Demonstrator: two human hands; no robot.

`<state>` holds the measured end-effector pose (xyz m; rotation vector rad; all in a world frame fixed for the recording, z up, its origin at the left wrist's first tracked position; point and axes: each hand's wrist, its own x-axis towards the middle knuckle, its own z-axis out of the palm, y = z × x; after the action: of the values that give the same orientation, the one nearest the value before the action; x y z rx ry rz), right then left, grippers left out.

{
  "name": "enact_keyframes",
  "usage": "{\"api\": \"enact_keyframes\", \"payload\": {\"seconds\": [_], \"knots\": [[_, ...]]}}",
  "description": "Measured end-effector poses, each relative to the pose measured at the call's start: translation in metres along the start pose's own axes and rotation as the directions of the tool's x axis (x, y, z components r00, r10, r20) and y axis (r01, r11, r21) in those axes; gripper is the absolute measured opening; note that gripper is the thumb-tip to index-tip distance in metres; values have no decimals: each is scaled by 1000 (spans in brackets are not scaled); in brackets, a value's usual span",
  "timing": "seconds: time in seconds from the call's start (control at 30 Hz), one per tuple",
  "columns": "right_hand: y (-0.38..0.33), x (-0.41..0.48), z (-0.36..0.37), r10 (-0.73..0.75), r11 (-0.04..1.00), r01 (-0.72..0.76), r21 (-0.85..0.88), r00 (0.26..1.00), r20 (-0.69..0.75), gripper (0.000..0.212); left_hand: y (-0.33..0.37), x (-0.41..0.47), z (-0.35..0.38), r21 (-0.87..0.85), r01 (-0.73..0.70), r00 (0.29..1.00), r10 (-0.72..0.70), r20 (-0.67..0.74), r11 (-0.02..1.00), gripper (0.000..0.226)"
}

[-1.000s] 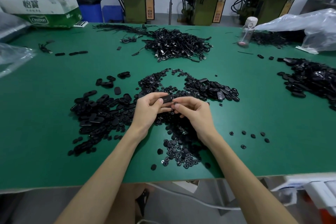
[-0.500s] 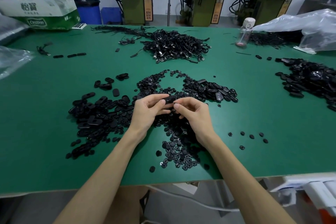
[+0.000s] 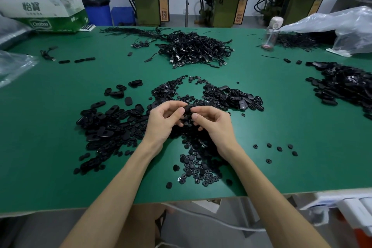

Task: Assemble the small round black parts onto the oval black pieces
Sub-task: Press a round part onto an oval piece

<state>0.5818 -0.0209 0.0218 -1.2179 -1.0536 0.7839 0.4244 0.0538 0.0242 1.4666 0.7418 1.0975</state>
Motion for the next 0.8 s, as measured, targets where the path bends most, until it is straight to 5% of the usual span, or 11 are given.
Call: {"api": "enact_keyframes", "payload": {"seconds": [0.13, 0.47, 0.8], "knots": [[-2, -1, 0, -7, 1000, 7, -25, 1000, 22, 19, -2, 1, 2, 88, -18, 999, 13, 48, 996, 37], [-3, -2, 1, -1, 1000, 1, -3, 1000, 12, 11, -3, 1, 2, -49, -14, 1000, 14, -9, 999, 8], [-2, -2, 2, 10, 1000, -9, 14, 999, -46, 14, 0, 0, 3, -29, 4, 1000, -4, -1, 1000, 11]]}}
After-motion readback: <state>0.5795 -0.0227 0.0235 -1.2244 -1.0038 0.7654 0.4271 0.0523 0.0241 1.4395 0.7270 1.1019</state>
